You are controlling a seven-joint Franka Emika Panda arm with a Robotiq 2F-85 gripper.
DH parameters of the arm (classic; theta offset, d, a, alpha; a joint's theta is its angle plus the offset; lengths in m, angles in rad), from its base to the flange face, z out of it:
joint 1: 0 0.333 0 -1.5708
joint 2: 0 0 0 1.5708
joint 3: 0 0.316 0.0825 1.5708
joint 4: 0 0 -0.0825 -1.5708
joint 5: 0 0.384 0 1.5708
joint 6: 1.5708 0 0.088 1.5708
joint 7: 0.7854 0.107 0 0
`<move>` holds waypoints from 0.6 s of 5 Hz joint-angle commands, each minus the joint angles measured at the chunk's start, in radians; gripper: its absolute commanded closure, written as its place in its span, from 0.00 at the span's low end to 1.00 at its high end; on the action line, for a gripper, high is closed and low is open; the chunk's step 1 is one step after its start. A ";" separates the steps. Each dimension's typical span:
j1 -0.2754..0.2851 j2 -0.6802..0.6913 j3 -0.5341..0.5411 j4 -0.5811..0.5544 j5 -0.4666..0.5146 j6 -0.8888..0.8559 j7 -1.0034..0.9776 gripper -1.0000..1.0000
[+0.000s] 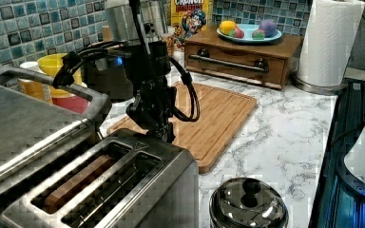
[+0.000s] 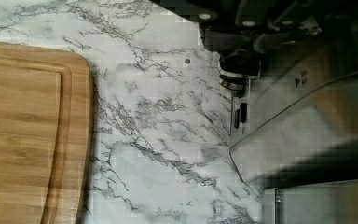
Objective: Turn on the toaster.
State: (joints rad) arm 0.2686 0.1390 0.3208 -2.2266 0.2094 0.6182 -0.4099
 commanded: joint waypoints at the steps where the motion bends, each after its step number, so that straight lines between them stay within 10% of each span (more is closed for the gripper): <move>1: 0.069 0.105 0.059 -0.093 -0.079 0.056 -0.012 1.00; 3: 0.068 0.106 0.059 -0.093 -0.079 0.056 -0.012 1.00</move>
